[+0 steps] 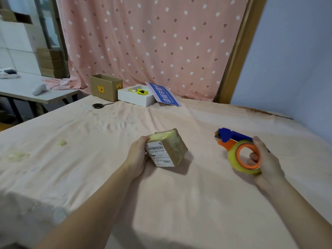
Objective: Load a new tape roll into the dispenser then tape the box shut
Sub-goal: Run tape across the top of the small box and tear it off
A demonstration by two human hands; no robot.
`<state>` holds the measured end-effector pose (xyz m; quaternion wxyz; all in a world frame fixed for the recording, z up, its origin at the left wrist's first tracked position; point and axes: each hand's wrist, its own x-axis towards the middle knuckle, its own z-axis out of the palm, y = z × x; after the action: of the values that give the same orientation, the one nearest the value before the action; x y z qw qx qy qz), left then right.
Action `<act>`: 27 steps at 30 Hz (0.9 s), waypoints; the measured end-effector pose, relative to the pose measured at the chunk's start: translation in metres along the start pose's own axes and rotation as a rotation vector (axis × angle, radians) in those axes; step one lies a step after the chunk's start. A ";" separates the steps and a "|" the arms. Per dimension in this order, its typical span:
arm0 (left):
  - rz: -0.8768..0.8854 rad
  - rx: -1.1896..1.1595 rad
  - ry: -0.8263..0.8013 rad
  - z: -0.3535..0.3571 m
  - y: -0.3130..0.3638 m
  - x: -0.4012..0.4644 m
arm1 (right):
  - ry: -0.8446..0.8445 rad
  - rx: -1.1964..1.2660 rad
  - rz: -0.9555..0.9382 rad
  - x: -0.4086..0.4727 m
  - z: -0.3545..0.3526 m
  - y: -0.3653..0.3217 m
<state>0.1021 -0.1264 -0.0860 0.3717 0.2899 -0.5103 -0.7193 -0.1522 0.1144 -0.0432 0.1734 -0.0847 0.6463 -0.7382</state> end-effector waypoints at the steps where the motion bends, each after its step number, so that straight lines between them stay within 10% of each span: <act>1: 0.010 0.000 0.011 -0.001 0.000 0.000 | -0.004 -0.025 -0.009 -0.001 -0.002 -0.001; 17: 0.119 0.190 -0.009 0.005 -0.003 -0.009 | -0.052 -1.068 -0.363 0.036 -0.002 0.013; 21: 0.089 0.189 -0.030 0.007 0.000 -0.012 | -0.060 -1.135 -0.722 0.005 0.019 0.014; 23: 0.059 0.180 -0.068 0.008 0.001 -0.013 | -0.238 -0.910 -0.817 -0.032 0.041 0.014; 27: 0.024 0.188 -0.128 0.006 0.001 -0.013 | -0.893 -0.545 -0.318 -0.095 0.076 0.016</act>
<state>0.1045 -0.1130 -0.0825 0.3181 0.2710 -0.6015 -0.6809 -0.0355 0.0775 -0.0387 0.2892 -0.5284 0.6569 -0.4535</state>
